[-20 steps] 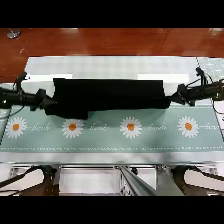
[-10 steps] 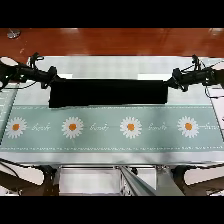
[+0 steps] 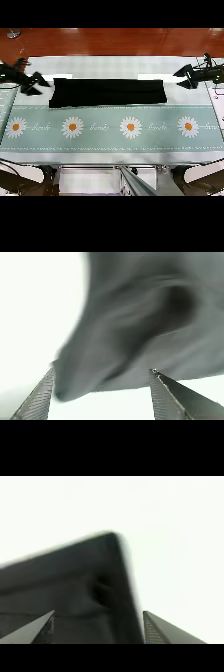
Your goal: Fold the shirts.
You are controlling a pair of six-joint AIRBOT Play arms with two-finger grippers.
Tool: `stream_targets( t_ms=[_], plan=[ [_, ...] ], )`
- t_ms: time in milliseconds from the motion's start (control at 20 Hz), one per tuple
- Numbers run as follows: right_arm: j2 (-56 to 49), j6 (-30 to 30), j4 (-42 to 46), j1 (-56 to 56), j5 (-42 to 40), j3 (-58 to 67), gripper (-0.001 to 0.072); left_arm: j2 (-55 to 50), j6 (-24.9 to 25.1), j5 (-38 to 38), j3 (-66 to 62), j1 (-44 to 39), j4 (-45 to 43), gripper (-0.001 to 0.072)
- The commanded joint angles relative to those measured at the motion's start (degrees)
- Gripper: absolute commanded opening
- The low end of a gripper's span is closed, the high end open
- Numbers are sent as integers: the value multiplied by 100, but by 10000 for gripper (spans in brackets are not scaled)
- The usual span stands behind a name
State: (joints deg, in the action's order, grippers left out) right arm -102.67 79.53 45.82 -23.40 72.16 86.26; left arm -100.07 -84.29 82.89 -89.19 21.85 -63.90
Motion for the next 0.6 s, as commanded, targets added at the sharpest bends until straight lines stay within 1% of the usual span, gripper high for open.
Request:
stream_targets(
  t_ms=[0, 100, 150, 200, 250, 350, 450, 500, 550],
  plan=[
    [-39, 136, 918, -114, 330, -133, 624, 1161, 348, -1062, 894, 378, -597, 699],
    [-140, 118, 881, 81, 339, -258, 624, 2138, 695, -2264, 1917, 214, -184, 699],
    [-227, 122, 833, 203, 402, -258, 624, 2623, 848, -2710, 2428, 63, 48, 699],
    [-328, 122, 756, 352, 487, -258, 624, 3038, 933, -2975, 2863, -120, 258, 699],
    [-422, 120, 671, 507, 533, -258, 625, 3346, 929, -3047, 3185, -304, 428, 699],
    [-531, -50, 310, 828, 542, -256, 624, 3709, 922, -2865, 3602, -721, 743, 699],
    [-551, -72, 223, 1145, 382, -251, 625, 3720, 907, -2559, 3762, -1207, 1128, 699],
    [-549, -42, 188, 1270, 262, -251, 623, 3641, 907, -2533, 3764, -1499, 1259, 699],
    [-549, -4, 79, 1346, 177, -238, 583, 3545, 909, -2599, 3764, -1773, 1368, 699]
  ],
)
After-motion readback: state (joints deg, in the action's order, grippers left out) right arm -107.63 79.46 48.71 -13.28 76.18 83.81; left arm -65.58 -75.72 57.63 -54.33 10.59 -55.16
